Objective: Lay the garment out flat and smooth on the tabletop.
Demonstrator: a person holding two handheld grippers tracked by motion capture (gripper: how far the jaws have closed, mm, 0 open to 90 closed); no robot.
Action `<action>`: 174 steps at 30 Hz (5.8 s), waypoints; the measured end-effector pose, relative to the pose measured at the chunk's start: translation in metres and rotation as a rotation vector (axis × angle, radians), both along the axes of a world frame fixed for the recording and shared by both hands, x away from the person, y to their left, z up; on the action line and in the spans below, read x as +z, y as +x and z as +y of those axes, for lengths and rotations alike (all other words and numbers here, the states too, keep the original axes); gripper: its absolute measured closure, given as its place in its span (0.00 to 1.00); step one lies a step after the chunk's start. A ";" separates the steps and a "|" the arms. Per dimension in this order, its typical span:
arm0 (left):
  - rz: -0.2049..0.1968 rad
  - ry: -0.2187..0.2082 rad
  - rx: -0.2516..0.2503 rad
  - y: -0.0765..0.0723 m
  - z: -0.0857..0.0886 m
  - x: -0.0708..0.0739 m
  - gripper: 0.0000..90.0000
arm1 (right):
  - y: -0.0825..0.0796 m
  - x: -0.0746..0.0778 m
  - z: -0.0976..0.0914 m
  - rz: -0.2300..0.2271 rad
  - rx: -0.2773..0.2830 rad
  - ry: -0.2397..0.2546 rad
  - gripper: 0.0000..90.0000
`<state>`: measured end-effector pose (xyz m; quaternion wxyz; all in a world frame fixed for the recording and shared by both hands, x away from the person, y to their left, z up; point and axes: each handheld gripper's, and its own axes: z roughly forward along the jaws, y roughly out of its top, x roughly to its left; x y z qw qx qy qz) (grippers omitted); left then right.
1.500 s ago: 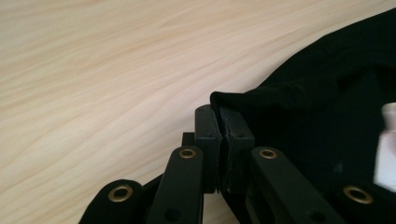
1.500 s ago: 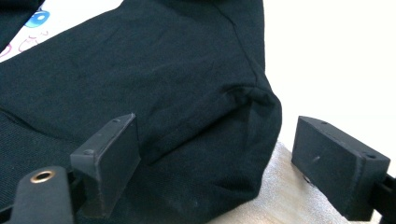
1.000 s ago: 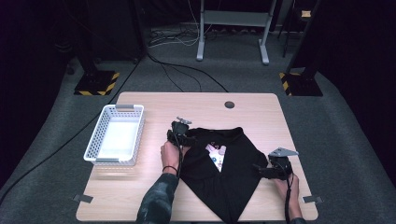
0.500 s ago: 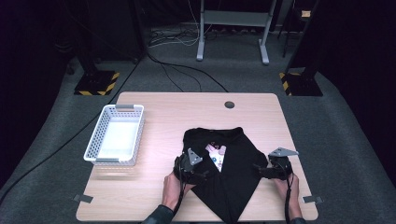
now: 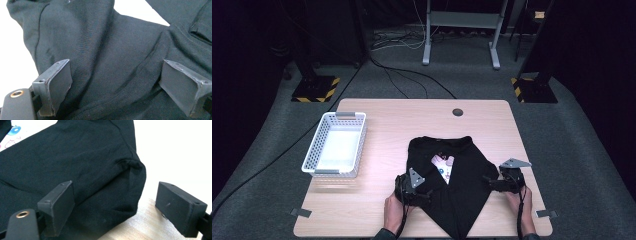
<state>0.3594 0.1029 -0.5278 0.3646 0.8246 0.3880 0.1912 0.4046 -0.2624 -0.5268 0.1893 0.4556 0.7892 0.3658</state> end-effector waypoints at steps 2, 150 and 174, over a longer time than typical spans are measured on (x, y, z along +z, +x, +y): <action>-0.001 0.003 0.002 0.000 -0.001 0.000 0.12 | 0.000 0.000 0.000 0.000 0.000 -0.001 0.16; 0.002 0.002 0.056 0.023 0.003 0.000 0.12 | -0.158 0.021 -0.020 -0.023 -0.162 0.104 0.56; 0.005 0.000 0.015 0.032 0.013 0.000 0.12 | -0.049 0.000 -0.018 0.001 -0.123 -0.031 0.15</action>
